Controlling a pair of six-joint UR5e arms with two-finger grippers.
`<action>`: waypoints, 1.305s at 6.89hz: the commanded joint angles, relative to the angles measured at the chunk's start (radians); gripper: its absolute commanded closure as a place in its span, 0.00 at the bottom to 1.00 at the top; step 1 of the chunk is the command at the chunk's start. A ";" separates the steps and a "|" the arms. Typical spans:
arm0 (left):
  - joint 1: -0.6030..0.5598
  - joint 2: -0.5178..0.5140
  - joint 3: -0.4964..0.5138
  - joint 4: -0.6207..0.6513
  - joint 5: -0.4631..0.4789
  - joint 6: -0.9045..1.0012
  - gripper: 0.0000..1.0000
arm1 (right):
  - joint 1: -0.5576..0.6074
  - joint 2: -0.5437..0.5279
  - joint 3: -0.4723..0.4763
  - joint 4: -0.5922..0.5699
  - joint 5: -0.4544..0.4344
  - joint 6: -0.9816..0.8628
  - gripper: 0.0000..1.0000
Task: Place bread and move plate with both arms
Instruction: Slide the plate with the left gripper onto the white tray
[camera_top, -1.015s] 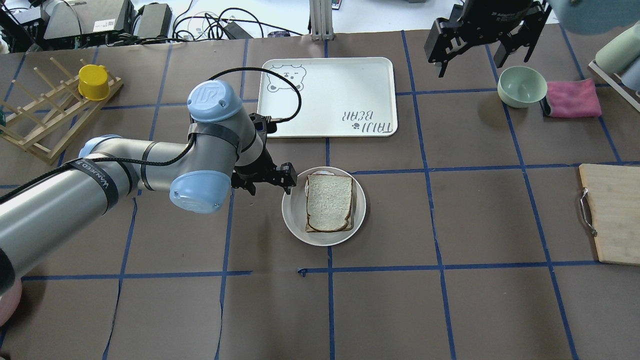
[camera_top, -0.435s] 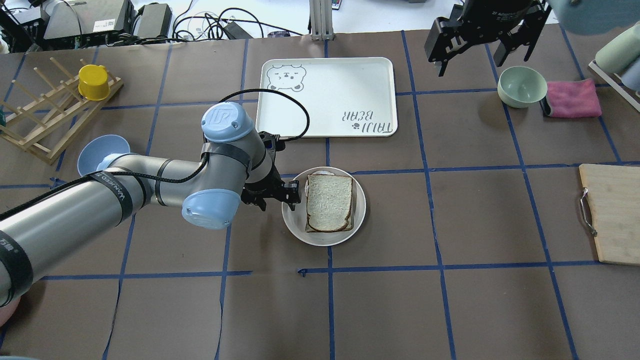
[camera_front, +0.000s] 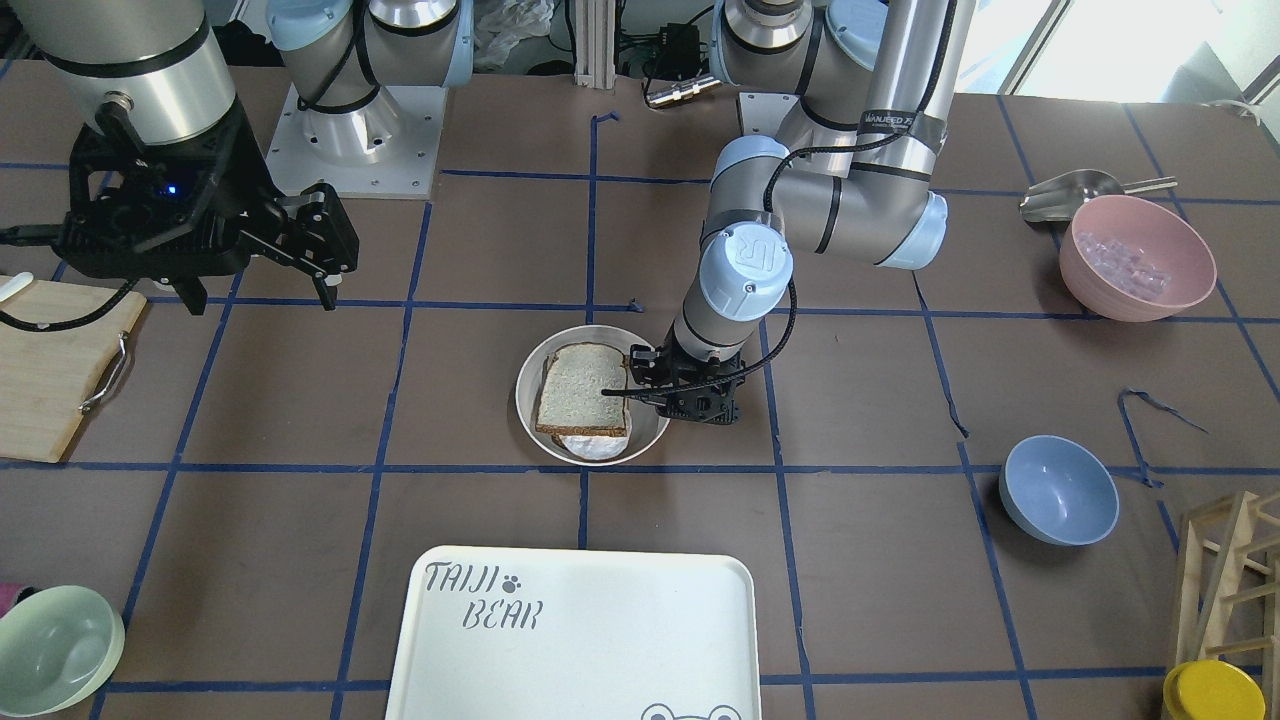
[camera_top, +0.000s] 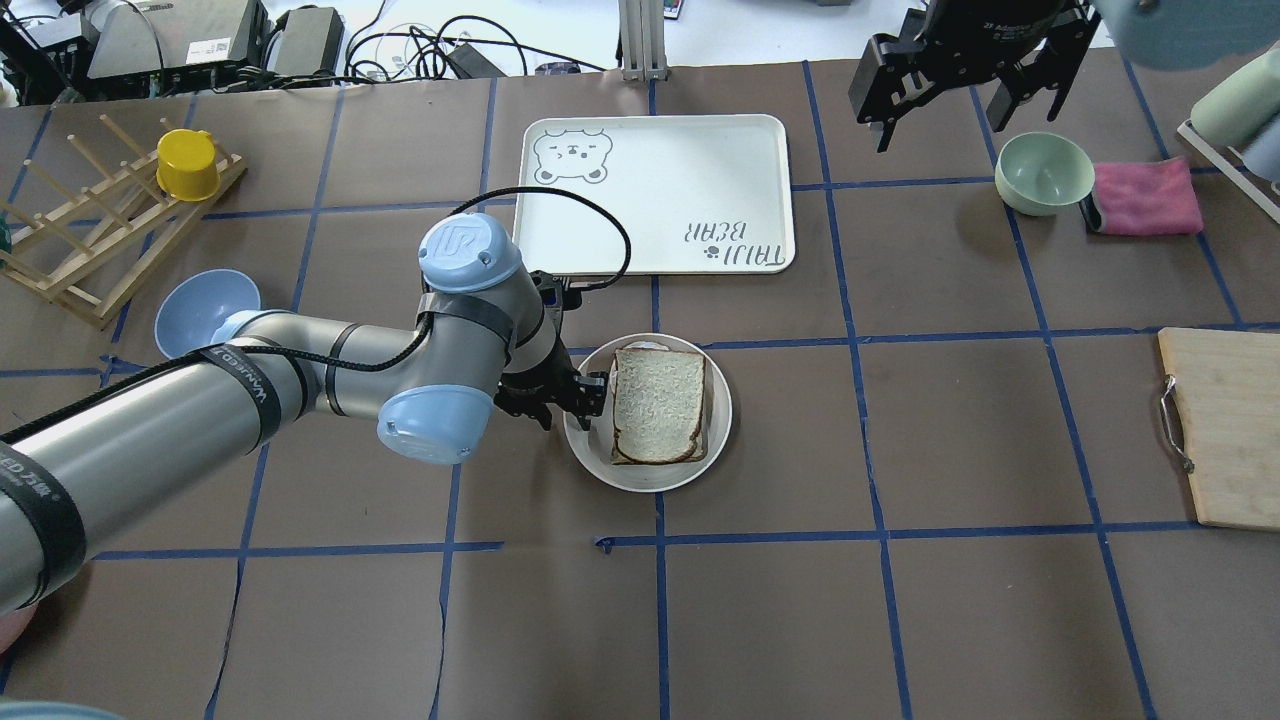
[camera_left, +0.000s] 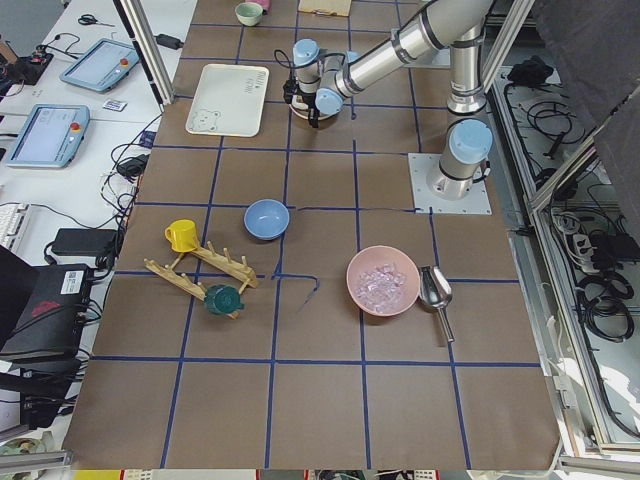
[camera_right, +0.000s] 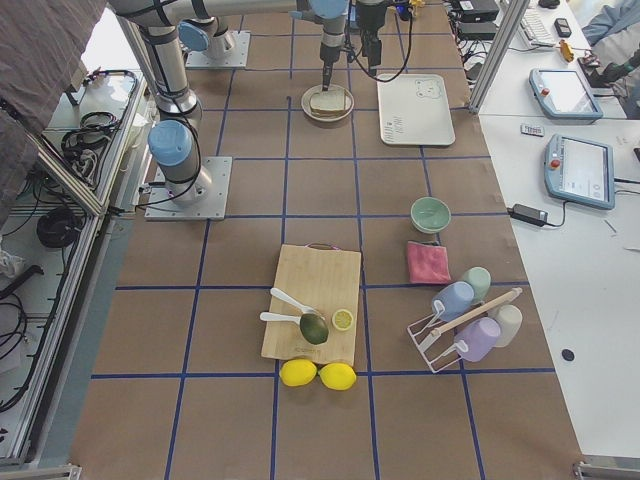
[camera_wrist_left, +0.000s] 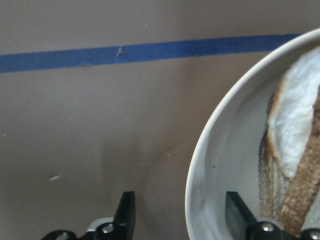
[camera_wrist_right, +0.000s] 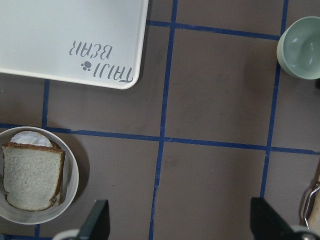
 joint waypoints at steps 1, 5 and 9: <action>-0.003 0.002 0.005 0.002 -0.002 -0.040 1.00 | -0.002 0.000 0.000 -0.002 -0.002 -0.003 0.00; 0.028 0.037 0.075 -0.014 -0.101 -0.082 1.00 | -0.002 0.002 0.000 -0.002 -0.002 -0.001 0.00; 0.086 0.056 0.161 -0.043 -0.153 -0.126 1.00 | -0.002 0.002 0.000 -0.002 -0.002 -0.001 0.00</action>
